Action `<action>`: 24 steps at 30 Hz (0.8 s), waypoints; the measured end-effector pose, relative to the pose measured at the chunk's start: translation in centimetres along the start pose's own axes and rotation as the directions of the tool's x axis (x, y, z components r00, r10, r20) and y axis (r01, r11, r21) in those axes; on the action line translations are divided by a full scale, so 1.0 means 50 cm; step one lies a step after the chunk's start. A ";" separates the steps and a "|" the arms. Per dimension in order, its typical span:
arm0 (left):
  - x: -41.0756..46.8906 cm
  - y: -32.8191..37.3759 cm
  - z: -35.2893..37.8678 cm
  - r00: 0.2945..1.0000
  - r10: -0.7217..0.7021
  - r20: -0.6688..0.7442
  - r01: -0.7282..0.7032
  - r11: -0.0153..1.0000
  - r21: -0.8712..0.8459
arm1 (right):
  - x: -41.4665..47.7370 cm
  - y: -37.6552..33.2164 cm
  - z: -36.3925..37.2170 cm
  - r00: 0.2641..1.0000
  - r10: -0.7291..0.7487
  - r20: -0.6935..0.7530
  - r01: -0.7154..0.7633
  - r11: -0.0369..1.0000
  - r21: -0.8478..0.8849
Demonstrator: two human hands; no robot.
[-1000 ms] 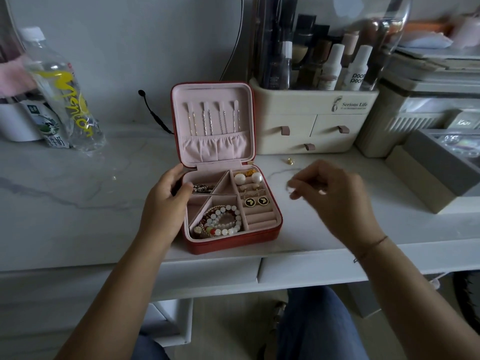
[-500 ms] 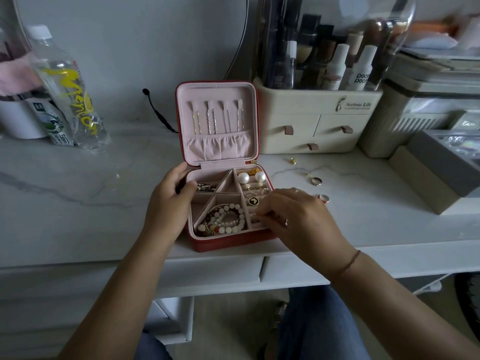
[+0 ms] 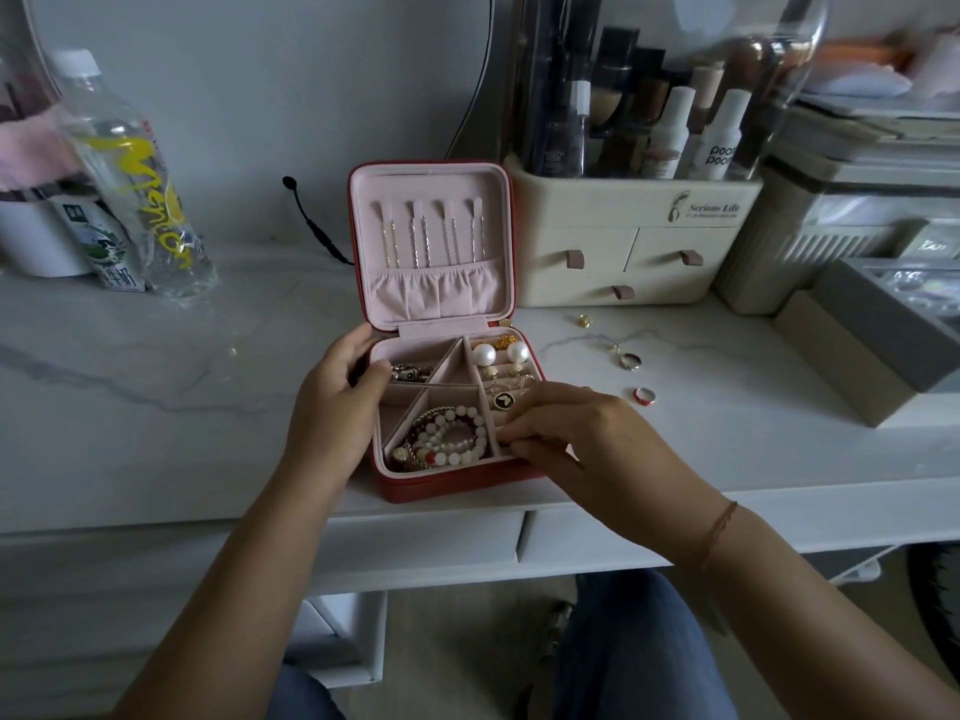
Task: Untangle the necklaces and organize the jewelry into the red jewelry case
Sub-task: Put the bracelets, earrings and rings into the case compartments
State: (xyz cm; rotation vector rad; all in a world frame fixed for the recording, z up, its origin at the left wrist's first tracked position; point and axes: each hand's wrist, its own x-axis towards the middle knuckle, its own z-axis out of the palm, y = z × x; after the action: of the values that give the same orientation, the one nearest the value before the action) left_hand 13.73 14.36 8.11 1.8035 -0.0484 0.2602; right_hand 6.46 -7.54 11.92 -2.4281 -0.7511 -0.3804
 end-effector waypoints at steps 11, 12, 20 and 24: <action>0.002 0.001 0.001 1.000 -0.005 -0.021 0.005 0.999 0.038 | -0.062 0.169 -0.073 0.785 0.500 -0.366 -0.555 0.830 -0.058; 0.002 0.001 0.000 1.000 -0.003 -0.021 0.004 0.999 0.044 | -0.064 0.177 -0.071 0.768 0.531 -0.359 -0.585 0.809 -0.054; 0.000 0.002 0.002 1.000 -0.005 -0.022 0.005 0.999 0.038 | -0.050 0.177 -0.057 0.803 0.512 -0.304 -0.558 0.826 -0.083; 0.000 0.002 0.002 1.000 -0.003 -0.021 0.003 0.999 0.034 | -0.048 0.179 -0.055 0.749 0.579 -0.323 -0.621 0.783 -0.034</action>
State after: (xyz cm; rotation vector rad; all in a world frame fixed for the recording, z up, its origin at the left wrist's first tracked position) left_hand 13.72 14.25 8.19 1.8346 -0.0267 0.2789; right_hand 9.53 -16.30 9.28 -2.4952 0.2194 -0.5255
